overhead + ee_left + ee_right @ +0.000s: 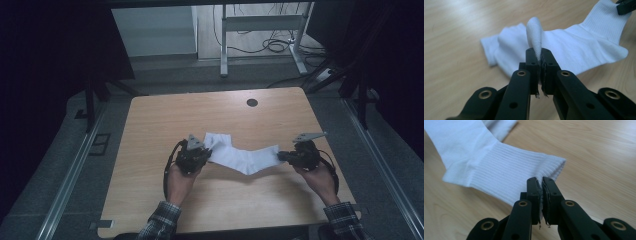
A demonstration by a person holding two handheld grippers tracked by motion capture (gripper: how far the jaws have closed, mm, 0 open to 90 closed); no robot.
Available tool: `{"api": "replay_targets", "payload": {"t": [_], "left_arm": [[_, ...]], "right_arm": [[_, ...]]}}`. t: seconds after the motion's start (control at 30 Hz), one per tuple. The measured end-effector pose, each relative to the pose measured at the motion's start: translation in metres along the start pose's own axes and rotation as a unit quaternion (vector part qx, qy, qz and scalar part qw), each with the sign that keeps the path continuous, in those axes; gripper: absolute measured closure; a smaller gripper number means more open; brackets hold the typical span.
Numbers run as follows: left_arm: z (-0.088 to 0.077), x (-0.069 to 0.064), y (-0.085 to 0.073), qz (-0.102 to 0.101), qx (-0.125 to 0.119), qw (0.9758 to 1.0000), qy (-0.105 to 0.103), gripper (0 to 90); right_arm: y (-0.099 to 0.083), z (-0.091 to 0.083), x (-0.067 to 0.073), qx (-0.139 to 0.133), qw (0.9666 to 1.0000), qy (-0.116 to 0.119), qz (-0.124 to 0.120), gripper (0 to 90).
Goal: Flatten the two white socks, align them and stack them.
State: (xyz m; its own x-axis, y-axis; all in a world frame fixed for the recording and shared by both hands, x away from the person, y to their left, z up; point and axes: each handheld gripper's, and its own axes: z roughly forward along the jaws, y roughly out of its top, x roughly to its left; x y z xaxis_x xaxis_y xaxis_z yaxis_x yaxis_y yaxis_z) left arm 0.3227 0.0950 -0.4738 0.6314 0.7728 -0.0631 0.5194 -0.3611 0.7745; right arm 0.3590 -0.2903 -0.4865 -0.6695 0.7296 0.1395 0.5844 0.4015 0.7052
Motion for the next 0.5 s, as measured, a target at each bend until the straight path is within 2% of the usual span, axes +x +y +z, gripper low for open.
{"api": "replay_targets", "payload": {"t": [0.23, 0.4, 0.5], "left_arm": [[-0.019, 0.001, -0.046, -0.018, 0.013, 0.9996, 0.017, 86.0], [-0.019, -0.001, -0.066, -0.03, 0.033, 0.9987, 0.027, 85.2], [-0.013, -0.004, -0.073, -0.03, 0.052, 0.9975, 0.037, 84.2]], "right_arm": [[0.003, 0.016, 0.024, 0.021, 0.999, 0.029, -0.026, 83.0], [0.001, 0.029, 0.032, 0.042, 0.9978, 0.036, -0.037, 82.6], [-0.002, 0.036, 0.036, 0.058, 0.9966, 0.03, -0.049, 82.2]]}}
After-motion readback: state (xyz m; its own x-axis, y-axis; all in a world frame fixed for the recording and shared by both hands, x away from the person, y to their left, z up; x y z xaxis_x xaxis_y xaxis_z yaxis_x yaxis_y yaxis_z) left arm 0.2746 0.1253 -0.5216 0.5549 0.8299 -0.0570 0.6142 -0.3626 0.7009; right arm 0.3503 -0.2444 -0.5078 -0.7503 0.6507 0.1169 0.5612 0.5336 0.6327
